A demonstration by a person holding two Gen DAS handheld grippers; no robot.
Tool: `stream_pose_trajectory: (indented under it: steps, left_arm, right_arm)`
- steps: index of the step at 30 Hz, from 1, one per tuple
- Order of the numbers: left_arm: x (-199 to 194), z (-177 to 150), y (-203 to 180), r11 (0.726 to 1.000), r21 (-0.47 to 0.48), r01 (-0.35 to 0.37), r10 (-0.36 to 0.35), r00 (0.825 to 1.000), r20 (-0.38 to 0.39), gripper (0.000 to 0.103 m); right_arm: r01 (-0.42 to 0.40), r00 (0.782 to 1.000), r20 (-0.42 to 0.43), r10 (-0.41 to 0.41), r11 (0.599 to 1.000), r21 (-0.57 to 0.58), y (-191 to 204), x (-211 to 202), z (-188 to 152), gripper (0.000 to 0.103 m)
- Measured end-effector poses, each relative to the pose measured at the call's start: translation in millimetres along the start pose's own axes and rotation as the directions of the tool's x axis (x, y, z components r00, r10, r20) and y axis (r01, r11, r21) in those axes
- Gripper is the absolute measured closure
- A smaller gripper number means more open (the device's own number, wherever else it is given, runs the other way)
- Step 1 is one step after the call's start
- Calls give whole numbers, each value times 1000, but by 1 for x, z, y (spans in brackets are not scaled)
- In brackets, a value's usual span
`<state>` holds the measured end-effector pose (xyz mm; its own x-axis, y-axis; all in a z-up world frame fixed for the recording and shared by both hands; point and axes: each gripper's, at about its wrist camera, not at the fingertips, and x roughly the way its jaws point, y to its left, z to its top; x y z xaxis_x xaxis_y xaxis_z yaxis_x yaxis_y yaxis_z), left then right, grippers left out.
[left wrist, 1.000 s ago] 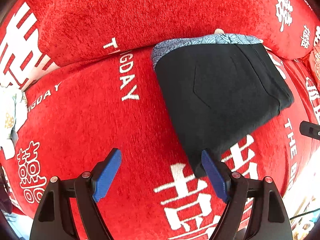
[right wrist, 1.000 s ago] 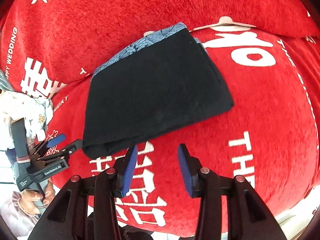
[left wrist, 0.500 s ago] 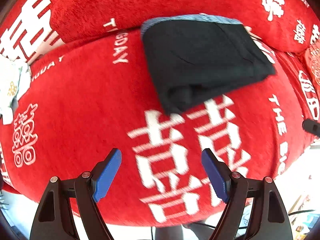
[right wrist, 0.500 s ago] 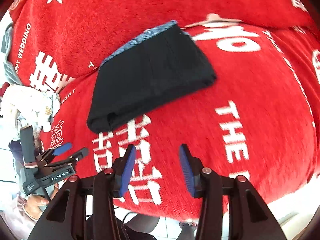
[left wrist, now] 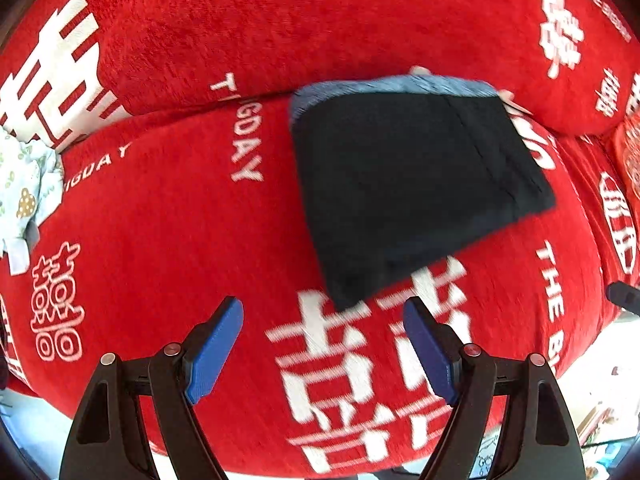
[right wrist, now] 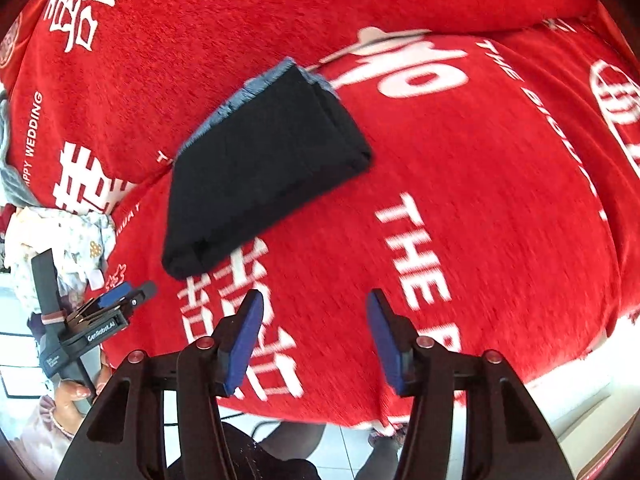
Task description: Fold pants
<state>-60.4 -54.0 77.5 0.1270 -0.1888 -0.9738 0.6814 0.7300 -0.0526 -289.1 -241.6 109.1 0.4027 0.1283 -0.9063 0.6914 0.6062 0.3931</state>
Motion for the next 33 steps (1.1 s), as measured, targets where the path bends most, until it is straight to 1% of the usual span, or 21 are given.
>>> stream_pose_trajectory:
  steps: [3,6,10,15,19,23,25,28,33]
  left_arm:
    - [9,18,11,1000,-1,-7,7,1000,-13,20]
    - [16,27,15,1000,5,-7,7,1000,-20,20]
    - [26,37,19,1000,2,-2,2,999,-42,20]
    - [38,44,20,1000,-20,-7,5,998,-58,20]
    - [41,49,17,998,-59,-16,12,998,-64,20]
    - [41,54,17,993,-116,-30,23,998,-62,20]
    - [47,56,15,991,-124,-46,36,996,-77,20]
    - [52,60,13,989,-133,-59,48,995,-83,20]
    - [57,67,12,986,-147,-77,64,993,-95,20]
  right_arm:
    - [-3,1000,-14,3,1000,-13,15,14,17,42]
    - [3,1000,-31,-4,1000,-25,29,30,32,42]
    - [7,999,-42,-9,999,-32,36,40,44,42]
    - [23,998,-55,-26,998,-53,34,46,64,40]
    - [13,997,-71,-18,998,-69,28,52,86,40]
    - [6,994,-111,-17,995,-98,28,66,111,39]
    - [-13,993,-119,0,993,-116,30,68,123,39]
    - [-10,990,-140,-15,985,-172,33,74,138,39]
    - [-16,987,-162,-14,983,-182,28,84,160,39]
